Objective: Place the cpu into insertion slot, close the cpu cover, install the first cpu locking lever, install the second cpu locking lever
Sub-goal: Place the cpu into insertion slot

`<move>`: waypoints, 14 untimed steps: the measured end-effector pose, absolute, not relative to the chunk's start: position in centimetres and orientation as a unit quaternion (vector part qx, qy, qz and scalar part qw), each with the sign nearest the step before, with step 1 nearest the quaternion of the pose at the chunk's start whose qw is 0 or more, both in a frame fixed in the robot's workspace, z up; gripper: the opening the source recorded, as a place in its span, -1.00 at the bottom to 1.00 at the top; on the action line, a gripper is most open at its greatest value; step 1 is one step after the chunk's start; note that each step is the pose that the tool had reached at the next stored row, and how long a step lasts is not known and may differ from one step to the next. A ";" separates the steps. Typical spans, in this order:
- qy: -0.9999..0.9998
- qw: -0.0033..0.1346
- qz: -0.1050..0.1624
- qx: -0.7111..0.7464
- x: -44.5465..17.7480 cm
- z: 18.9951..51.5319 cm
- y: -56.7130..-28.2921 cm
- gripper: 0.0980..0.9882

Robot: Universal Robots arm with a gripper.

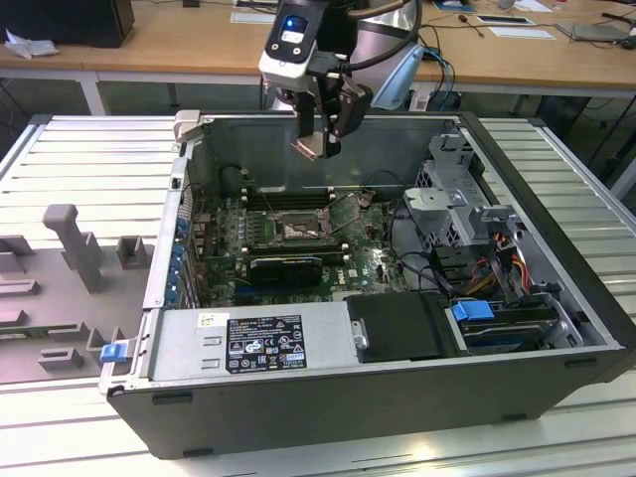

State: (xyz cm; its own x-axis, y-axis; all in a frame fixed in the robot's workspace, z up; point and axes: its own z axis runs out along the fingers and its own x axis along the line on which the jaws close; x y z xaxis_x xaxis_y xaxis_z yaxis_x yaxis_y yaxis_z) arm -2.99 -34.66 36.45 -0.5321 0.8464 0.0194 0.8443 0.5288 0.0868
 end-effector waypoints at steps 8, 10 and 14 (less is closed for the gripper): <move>0.847 0.015 0.042 0.529 -3.0 36.4 -34.7 -0.04; 0.842 0.015 0.042 0.538 -3.0 36.4 -34.7 -0.04; 0.825 0.017 0.041 0.564 -3.0 36.4 -34.7 -0.04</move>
State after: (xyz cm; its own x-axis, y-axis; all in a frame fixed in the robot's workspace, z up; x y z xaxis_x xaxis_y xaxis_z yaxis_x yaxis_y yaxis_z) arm -2.98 -34.66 36.38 -0.3637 0.9313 0.0194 0.9286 0.3609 0.0869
